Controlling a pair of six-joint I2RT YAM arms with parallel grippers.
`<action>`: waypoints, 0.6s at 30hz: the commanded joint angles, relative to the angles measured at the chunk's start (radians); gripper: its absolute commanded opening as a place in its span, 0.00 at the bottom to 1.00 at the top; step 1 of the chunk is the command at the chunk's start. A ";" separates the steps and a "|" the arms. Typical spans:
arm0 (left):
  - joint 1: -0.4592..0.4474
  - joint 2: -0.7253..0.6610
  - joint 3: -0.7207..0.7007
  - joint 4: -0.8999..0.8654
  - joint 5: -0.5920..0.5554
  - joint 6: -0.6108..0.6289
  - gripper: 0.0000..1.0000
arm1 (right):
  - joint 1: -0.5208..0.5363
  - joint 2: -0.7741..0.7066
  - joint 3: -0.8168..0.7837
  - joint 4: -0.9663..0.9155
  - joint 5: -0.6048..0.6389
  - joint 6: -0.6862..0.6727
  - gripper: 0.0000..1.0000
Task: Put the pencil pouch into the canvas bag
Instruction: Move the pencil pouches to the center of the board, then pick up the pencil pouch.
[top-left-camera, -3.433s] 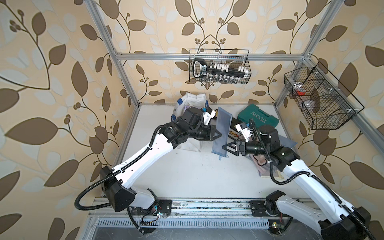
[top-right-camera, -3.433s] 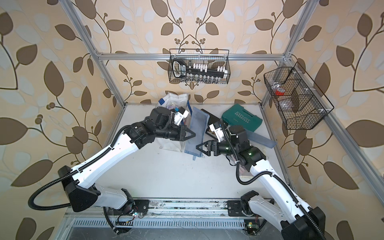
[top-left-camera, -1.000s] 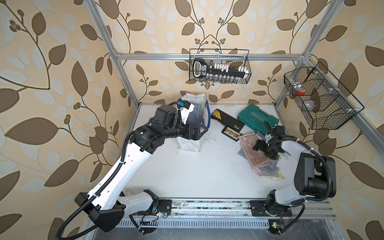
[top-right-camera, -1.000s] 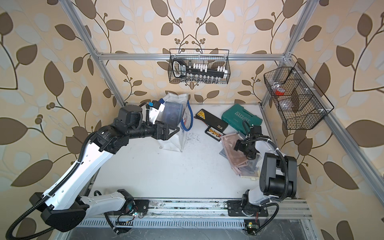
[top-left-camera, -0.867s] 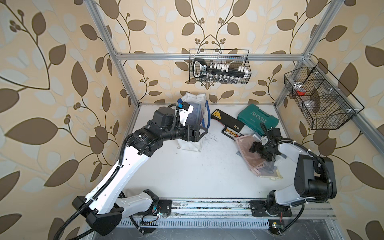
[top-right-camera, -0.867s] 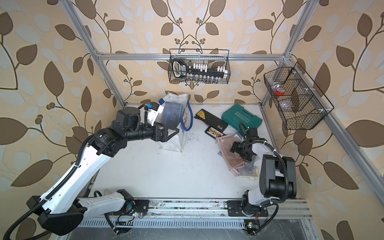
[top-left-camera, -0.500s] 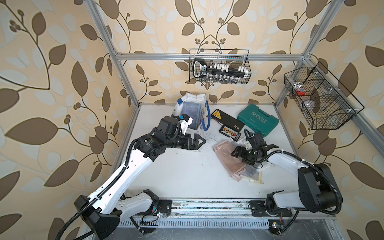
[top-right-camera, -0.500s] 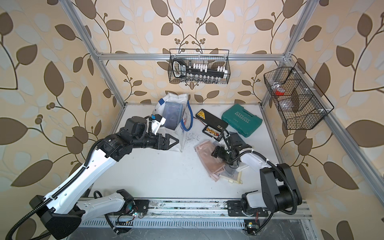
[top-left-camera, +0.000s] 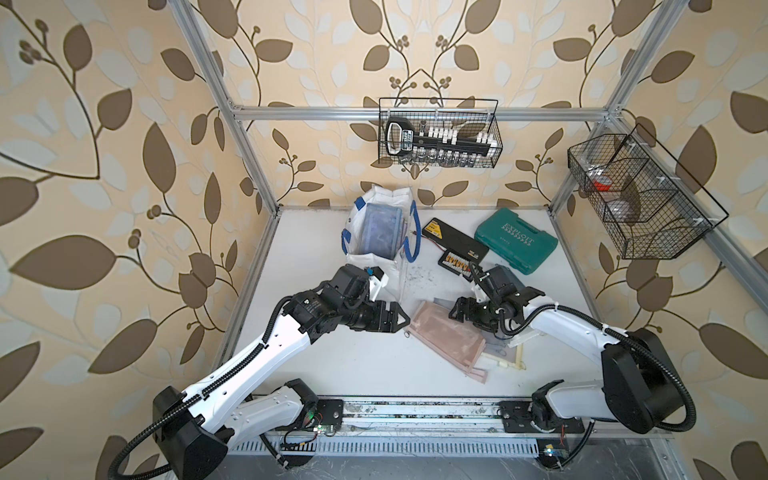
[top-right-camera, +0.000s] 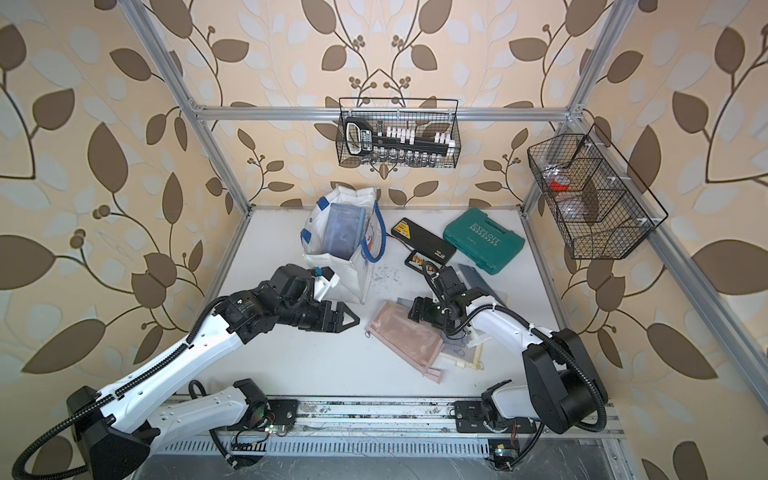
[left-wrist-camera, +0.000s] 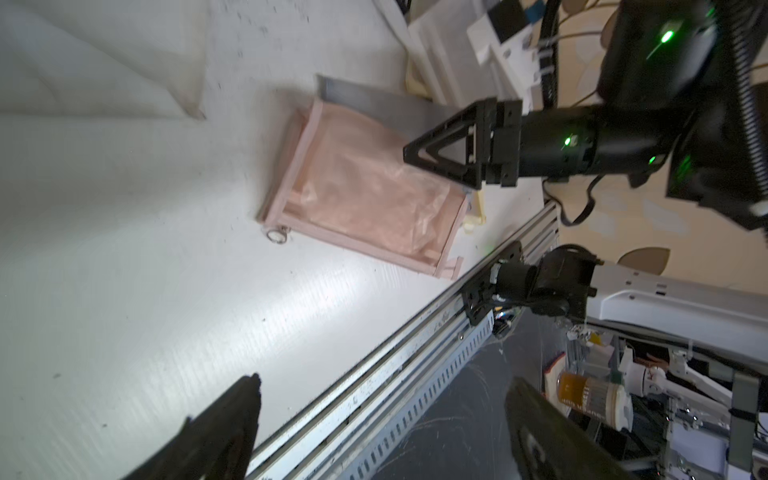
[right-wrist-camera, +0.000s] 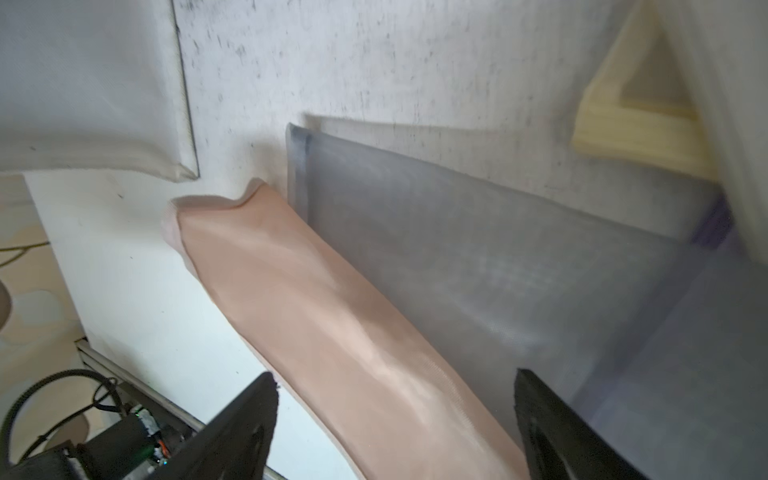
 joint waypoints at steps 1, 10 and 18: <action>-0.054 0.001 -0.081 0.078 0.050 -0.100 0.92 | 0.020 0.026 0.026 -0.053 0.042 -0.043 0.88; -0.138 0.235 -0.186 0.392 0.020 -0.196 0.88 | 0.058 0.001 -0.018 -0.022 -0.006 -0.009 0.73; -0.158 0.502 -0.134 0.512 -0.096 -0.236 0.72 | 0.120 -0.039 -0.095 0.030 -0.051 0.048 0.62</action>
